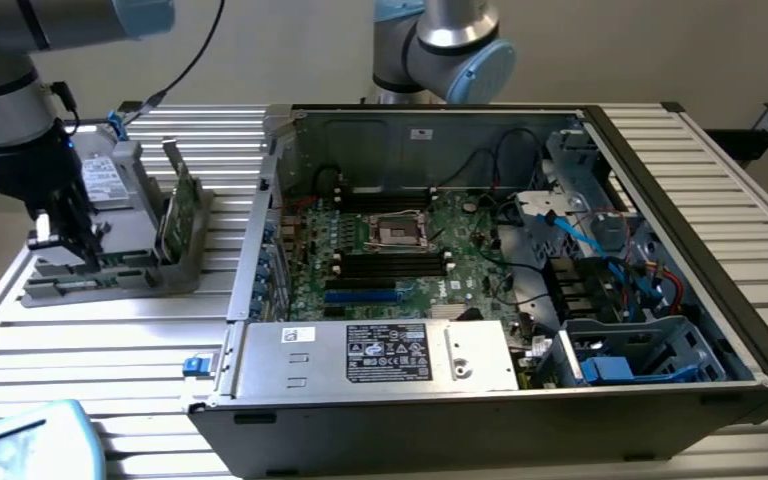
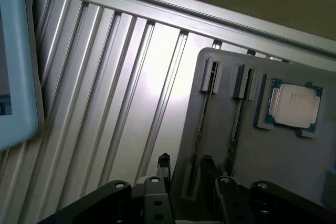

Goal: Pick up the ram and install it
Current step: 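Pick up the ram and move it above insertion slot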

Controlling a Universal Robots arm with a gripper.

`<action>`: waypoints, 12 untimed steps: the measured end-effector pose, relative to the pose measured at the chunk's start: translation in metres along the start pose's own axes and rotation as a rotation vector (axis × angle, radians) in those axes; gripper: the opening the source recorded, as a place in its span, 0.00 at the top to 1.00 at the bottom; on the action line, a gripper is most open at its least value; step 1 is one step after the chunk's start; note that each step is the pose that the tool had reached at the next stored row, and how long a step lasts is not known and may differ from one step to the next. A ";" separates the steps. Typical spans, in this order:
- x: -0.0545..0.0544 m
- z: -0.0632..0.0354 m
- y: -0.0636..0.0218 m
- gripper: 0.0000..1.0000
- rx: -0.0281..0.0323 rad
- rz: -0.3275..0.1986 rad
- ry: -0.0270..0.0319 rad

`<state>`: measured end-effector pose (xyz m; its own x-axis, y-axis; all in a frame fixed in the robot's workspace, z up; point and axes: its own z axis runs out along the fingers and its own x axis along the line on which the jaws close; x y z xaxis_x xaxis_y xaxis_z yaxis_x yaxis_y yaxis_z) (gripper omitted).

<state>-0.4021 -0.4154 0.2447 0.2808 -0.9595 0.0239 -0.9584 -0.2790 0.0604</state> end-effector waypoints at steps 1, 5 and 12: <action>0.000 0.0019 -0.0001 0.63 -0.0001 0.000 0.0001; 0.000 0.0090 -0.0006 0.63 0.0000 0.000 -0.0005; -0.001 0.0196 -0.0011 0.63 -0.0007 0.000 -0.0053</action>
<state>-0.4021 -0.4154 0.2251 0.2809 -0.9596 0.0185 -0.9582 -0.2793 0.0610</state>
